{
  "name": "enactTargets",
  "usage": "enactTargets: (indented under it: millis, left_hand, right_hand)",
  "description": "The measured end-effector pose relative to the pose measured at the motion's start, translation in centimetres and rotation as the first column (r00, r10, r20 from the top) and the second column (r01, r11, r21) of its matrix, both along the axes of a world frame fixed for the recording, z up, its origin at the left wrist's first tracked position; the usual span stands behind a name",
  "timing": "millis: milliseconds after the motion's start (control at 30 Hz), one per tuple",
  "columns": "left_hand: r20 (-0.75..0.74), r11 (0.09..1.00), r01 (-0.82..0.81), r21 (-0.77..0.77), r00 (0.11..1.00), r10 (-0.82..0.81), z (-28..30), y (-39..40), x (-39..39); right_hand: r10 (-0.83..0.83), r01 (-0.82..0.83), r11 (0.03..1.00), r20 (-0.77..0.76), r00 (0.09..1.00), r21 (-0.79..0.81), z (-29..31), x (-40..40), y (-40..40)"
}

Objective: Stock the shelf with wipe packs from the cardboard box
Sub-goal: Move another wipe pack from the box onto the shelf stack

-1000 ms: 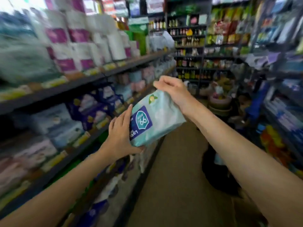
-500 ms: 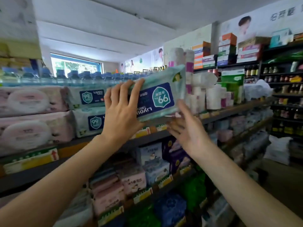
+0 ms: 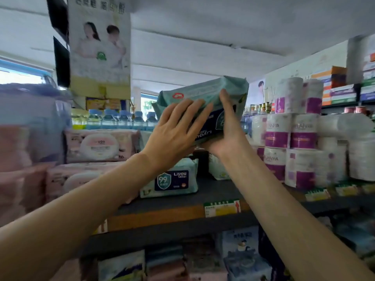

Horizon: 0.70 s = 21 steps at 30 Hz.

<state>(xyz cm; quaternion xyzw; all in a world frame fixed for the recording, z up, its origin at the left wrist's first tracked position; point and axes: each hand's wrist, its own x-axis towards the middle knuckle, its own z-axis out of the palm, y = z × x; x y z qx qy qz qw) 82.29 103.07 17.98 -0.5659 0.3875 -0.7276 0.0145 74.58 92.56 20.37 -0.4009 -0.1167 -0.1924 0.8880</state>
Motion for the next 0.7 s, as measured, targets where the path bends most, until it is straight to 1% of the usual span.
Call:
enactTargets:
  millis: [67, 100, 133, 167, 200, 233, 267, 300, 333, 367, 400, 433, 500, 600, 667, 700]
  left_hand:
    - [-0.03, 0.998, -0.034, 0.06, 0.999, 0.036, 0.7, 0.6, 0.6]
    - [-0.089, 0.996, -0.022, 0.082, 0.996, 0.029, 0.9, 0.9, 0.6]
    - [-0.166, 0.996, 0.006, 0.087, 0.986, 0.008, 0.9, 1.3, 0.8]
    - [-0.241, 0.997, 0.02, 0.074, 0.971, -0.002, 0.8, 1.8, 1.0]
    - [-0.299, 0.999, -0.003, 0.049, 0.954, 0.018, 0.7, 2.5, 1.3]
    - [-0.355, 0.998, -0.064, 0.015, 0.933, 0.065, 0.5, 3.2, 1.7]
    - [-0.42, 0.991, -0.132, -0.021, 0.901, 0.111, 0.3, 3.9, 2.2]
    - [-0.513, 0.98, -0.191, -0.054, 0.847, 0.137, 0.1, 4.6, 3.0]
    - [-0.618, 0.968, -0.239, -0.077, 0.773, 0.142, -0.2, 5.2, 3.9]
    - [-0.704, 0.958, -0.268, -0.1, 0.699, 0.123, -0.5, 5.6, 4.6]
    - [-0.761, 0.95, -0.288, -0.12, 0.642, 0.099, -0.8, 5.8, 5.2]
    - [-0.797, 0.943, -0.304, -0.133, 0.598, 0.081, -1.1, 5.8, 5.6]
    - [-0.848, 0.936, -0.33, -0.121, 0.524, 0.075, -1.6, 5.4, 6.3]
    - [-0.898, 0.944, -0.311, -0.107, 0.438, 0.042, -2.3, 4.5, 6.7]
    - [-0.916, 0.956, -0.283, -0.071, 0.399, 0.05, -2.8, 4.1, 6.9]
    - [-0.921, 0.96, -0.279, -0.028, 0.381, 0.083, -3.1, 3.9, 7.0]
  right_hand:
    - [0.033, -0.033, 0.999, -0.003, 0.999, 0.012, 0.3, 1.8, -0.3]
    - [0.006, -0.006, 1.0, 0.006, 1.0, 0.03, 0.5, 2.7, -0.3]
    - [-0.085, 0.084, 0.996, 0.019, 0.996, 0.032, 0.8, 3.6, -0.5]
    - [-0.255, 0.255, 0.967, 0.032, 0.966, 0.002, 1.0, 4.6, -0.7]
    - [-0.486, 0.492, 0.865, 0.079, 0.87, -0.095, 1.2, 5.4, -1.0]
    - [-0.678, 0.712, 0.654, 0.219, 0.701, -0.255, 1.4, 6.1, -1.3]
    - [-0.747, 0.85, 0.349, 0.431, 0.506, -0.394, 1.4, 6.9, -1.7]
    - [-0.697, 0.893, 0.036, 0.629, 0.345, -0.449, 1.4, 7.4, -1.9]
    - [-0.588, 0.869, -0.218, 0.77, 0.246, -0.444, 1.4, 7.8, -2.1]
    - [-0.471, 0.816, -0.405, 0.859, 0.2, -0.412, 1.4, 8.1, -2.2]
    - [-0.373, 0.762, -0.52, 0.905, 0.203, -0.386, 1.5, 8.5, -2.3]
    - [-0.297, 0.715, -0.585, 0.922, 0.249, -0.382, 1.5, 8.7, -2.2]
    - [-0.195, 0.612, -0.67, 0.895, 0.4, -0.42, 1.2, 9.7, -2.0]
    - [-0.112, 0.45, -0.787, 0.815, 0.569, -0.422, -0.9, 11.9, -1.2]
    - [-0.112, 0.332, -0.833, 0.722, 0.683, -0.443, -2.5, 13.4, -0.6]
    - [-0.13, 0.287, -0.837, 0.68, 0.722, -0.465, -3.0, 14.0, -0.6]
